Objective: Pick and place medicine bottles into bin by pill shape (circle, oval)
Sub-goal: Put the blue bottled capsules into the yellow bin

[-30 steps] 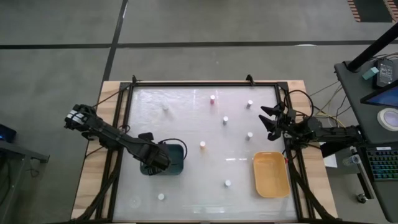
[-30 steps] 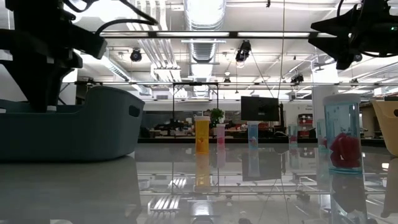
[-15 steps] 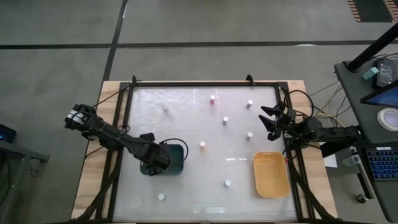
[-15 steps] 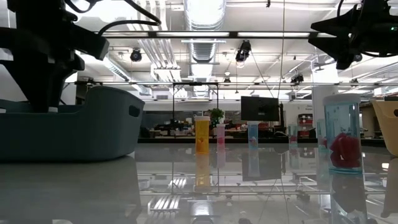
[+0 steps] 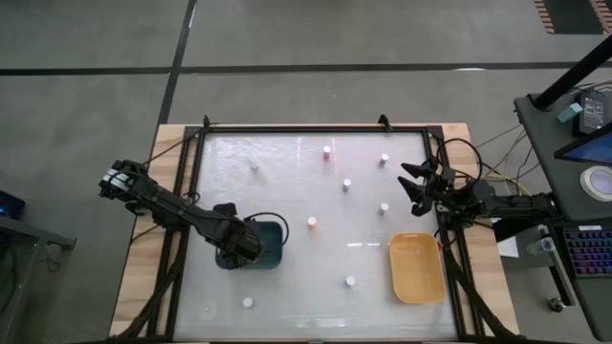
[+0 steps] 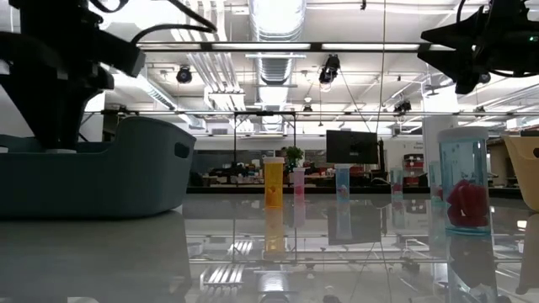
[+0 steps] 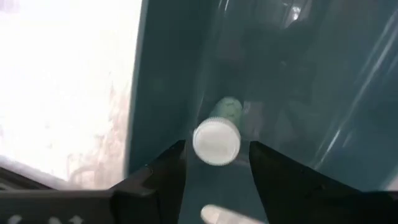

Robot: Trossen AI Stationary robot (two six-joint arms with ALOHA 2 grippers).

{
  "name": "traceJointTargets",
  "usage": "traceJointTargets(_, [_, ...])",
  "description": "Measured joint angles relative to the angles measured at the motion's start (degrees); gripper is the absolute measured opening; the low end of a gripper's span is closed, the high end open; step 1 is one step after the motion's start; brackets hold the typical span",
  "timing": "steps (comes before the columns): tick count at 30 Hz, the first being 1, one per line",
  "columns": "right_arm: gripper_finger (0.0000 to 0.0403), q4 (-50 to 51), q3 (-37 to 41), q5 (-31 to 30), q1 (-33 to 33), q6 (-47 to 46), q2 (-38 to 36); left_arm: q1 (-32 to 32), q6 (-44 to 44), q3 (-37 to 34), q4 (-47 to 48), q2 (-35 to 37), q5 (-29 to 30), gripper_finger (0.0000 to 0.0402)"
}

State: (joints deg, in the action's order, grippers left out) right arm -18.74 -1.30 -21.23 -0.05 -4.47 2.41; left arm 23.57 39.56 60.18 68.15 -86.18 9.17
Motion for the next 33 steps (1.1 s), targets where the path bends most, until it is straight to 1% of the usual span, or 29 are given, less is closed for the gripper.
traceJointTargets(3, [0.0226,0.0,0.0,0.0,0.0,0.0,0.0,0.0,-1.8,2.3,2.4,0.1,-0.1,0.0159])
traceJointTargets(7, [0.0226,-1.4,0.0,0.0,0.0,-0.5,0.0,0.0,-5.5,6.0,2.6,0.6,0.6,0.0159])
traceJointTargets(10, [0.0226,-2.3,0.0,0.0,0.0,-0.5,0.0,0.0,-8.5,8.3,0.7,1.3,5.7,0.0159])
traceJointTargets(12, [0.0226,-2.8,0.0,0.0,0.0,-0.5,0.0,0.2,-12.6,8.4,-3.6,2.7,10.6,0.016])
traceJointTargets(15, [0.0226,-3.1,0.0,0.0,0.0,-0.6,0.0,0.2,-22.7,6.1,-15.6,6.2,15.6,0.016])
traceJointTargets(18, [0.0226,-3.2,0.0,0.0,0.0,-1.1,0.0,0.2,-35.1,1.6,-30.4,10.2,16.4,0.016])
traceJointTargets(21, [0.0226,-3.1,0.0,0.0,0.0,-4.2,0.0,-0.1,-47.9,-5.7,-47.5,14.9,16.5,0.016])
traceJointTargets(24, [0.0226,-3.1,0.0,0.0,0.0,-7.4,0.0,-1.2,-58.7,-15.2,-68.5,18.9,16.4,0.016])
traceJointTargets(26, [0.0226,-3.2,0.0,0.0,0.0,-9.6,0.0,-2.0,-64.2,-21.2,-80.7,21.3,16.5,0.016])
traceJointTargets(28, [0.0226,-4.4,0.0,0.0,0.0,-11.2,0.0,-2.8,-68.2,-26.0,-89.9,23.5,16.5,0.016])
traceJointTargets(30, [0.0226,-6.5,0.0,0.0,0.0,-12.3,0.0,-3.9,-71.0,-29.7,-96.1,25.8,16.5,0.016])
traceJointTargets(33, [0.0226,-9.5,0.0,0.0,0.0,-13.4,0.0,-5.5,-73.8,-33.4,-102.7,29.2,18.0,0.016])
